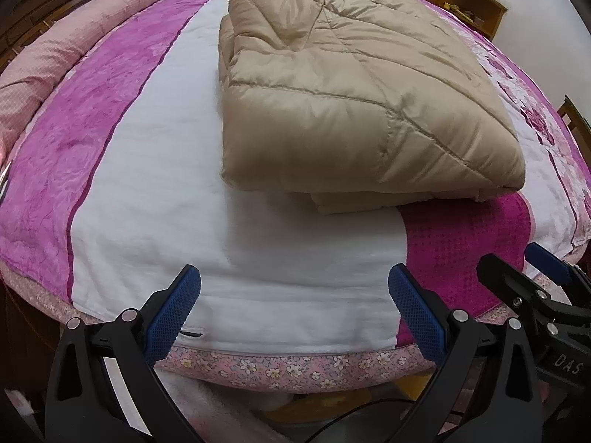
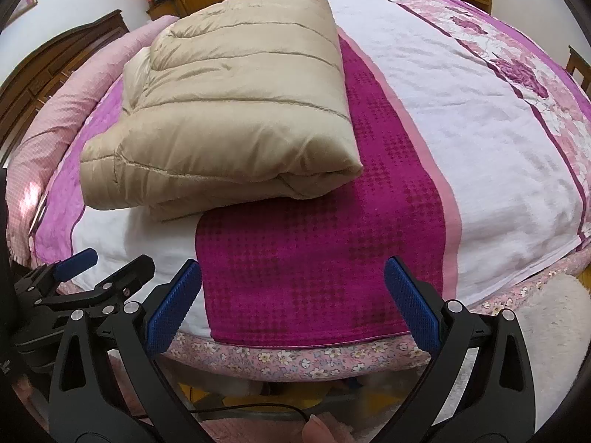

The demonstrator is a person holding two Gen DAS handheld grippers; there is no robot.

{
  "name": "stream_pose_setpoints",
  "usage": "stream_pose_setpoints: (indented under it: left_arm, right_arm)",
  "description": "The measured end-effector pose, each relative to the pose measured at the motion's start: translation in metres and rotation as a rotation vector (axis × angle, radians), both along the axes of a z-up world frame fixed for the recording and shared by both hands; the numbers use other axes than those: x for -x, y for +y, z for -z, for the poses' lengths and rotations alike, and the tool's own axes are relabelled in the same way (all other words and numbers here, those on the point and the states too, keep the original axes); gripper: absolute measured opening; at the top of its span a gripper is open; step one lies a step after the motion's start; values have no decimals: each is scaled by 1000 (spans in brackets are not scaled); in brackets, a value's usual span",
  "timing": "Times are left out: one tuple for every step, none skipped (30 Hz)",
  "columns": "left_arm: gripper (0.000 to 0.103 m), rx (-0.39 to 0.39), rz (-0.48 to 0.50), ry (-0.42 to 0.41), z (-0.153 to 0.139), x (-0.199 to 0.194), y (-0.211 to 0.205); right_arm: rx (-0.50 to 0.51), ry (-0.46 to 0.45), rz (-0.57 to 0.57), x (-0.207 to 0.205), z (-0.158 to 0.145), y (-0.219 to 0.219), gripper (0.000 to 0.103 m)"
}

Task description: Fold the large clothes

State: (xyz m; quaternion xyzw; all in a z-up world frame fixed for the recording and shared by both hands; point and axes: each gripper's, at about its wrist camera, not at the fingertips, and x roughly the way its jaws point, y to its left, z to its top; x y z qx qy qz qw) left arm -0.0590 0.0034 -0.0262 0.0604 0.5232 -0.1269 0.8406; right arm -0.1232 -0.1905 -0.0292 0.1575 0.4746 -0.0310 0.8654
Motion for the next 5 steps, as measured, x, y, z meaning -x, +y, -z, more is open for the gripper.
stream_pose_setpoints:
  left_arm:
    - [97, 5, 2, 3, -1, -1, 0]
    - [97, 10, 5, 3, -2, -1, 1]
    - [97, 9, 7, 0, -3, -2, 2]
    - [97, 7, 15, -3, -4, -4, 4]
    - [97, 5, 21, -8, -5, -7, 6]
  right_arm:
    - [1, -2, 1, 1, -1, 0, 98]
    - [2, -4, 2, 1, -2, -2, 98]
    - [5, -7, 5, 1, -3, -3, 98]
    - [8, -10, 5, 1, -5, -7, 98]
    - [12, -14, 5, 1, -6, -10, 98]
